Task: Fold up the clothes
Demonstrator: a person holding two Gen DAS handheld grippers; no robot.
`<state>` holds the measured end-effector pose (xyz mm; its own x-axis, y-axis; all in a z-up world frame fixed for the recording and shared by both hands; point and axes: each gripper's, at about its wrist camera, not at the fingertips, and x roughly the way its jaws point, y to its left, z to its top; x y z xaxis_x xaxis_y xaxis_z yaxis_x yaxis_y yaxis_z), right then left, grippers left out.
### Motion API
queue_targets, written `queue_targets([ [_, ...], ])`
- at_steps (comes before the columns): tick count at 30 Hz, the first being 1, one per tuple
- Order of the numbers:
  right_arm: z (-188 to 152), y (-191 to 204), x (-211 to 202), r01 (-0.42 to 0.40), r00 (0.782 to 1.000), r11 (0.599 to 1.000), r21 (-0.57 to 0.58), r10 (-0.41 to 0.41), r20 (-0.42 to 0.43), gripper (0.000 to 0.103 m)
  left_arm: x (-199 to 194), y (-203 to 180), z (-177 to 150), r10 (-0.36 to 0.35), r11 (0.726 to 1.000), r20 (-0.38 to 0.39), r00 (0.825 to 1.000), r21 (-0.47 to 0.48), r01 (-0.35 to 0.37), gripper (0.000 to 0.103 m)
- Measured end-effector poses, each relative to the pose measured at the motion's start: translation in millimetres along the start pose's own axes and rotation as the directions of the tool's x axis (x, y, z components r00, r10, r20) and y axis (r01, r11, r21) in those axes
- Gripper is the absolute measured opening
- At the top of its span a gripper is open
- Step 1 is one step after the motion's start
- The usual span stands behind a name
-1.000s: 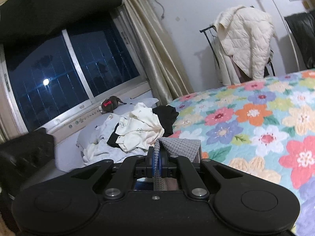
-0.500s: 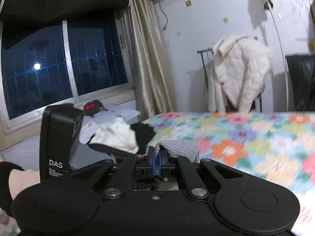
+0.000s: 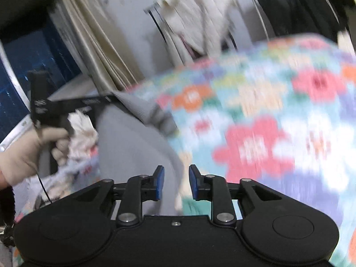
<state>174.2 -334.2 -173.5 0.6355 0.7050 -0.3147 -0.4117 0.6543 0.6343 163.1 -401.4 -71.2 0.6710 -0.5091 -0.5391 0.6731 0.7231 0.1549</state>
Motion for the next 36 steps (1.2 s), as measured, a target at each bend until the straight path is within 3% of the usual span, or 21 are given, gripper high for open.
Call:
queue_targets([
  [3,-11,-9,13,-0.020,0.998,0.999,0.042,0.022,-0.051,0.046,-12,21,-3,0.037,0.999,-0.032,0.999,-0.033,-0.038,0.004],
  [7,0,-2,25,0.012,0.997,1.000,0.004,-0.012,-0.082,0.046,-38,60,-42,0.120,0.979,-0.135,0.984,-0.146,-0.139,0.004],
  [10,10,11,31,0.065,0.990,0.994,-0.083,-0.075,-0.122,0.046,-39,94,-93,0.087,0.951,-0.272,0.958,-0.264,-0.161,0.004],
  [13,17,23,42,0.032,0.984,0.990,-0.138,-0.055,-0.169,0.046,-36,114,-132,0.021,0.916,-0.354,0.935,-0.367,-0.160,0.004],
  [16,24,33,58,-0.021,0.978,0.989,-0.145,-0.010,-0.208,0.046,-35,123,-147,-0.019,0.884,-0.348,0.937,-0.444,-0.146,0.004],
  [23,29,78,116,-0.194,0.945,0.974,-0.121,0.152,-0.289,0.047,-33,117,-147,-0.016,0.914,-0.327,0.945,-0.388,-0.119,0.004],
  [26,29,105,139,-0.220,0.938,0.956,-0.193,0.153,-0.311,0.050,-35,119,-150,-0.033,0.913,-0.323,0.946,-0.396,-0.103,0.004],
  [30,31,132,174,-0.209,0.944,0.925,-0.318,0.107,-0.312,0.050,-36,125,-150,-0.054,0.898,-0.296,0.954,-0.431,-0.083,0.004],
  [31,30,138,182,-0.198,0.943,0.917,-0.346,0.082,-0.322,0.048,-37,126,-148,-0.061,0.893,-0.282,0.958,-0.444,-0.074,0.004],
  [32,29,143,190,-0.186,0.942,0.908,-0.375,0.056,-0.331,0.022,-37,128,-145,-0.068,0.887,-0.266,0.962,-0.457,-0.064,0.004],
  [33,27,149,195,-0.176,0.938,0.896,-0.407,0.028,-0.344,0.003,-39,131,-141,-0.079,0.879,-0.246,0.966,-0.474,-0.048,0.004],
  [36,28,173,174,-0.152,0.938,0.823,-0.548,-0.054,-0.341,0.003,-46,132,-119,-0.128,0.858,-0.142,0.982,-0.512,0.038,0.006],
])
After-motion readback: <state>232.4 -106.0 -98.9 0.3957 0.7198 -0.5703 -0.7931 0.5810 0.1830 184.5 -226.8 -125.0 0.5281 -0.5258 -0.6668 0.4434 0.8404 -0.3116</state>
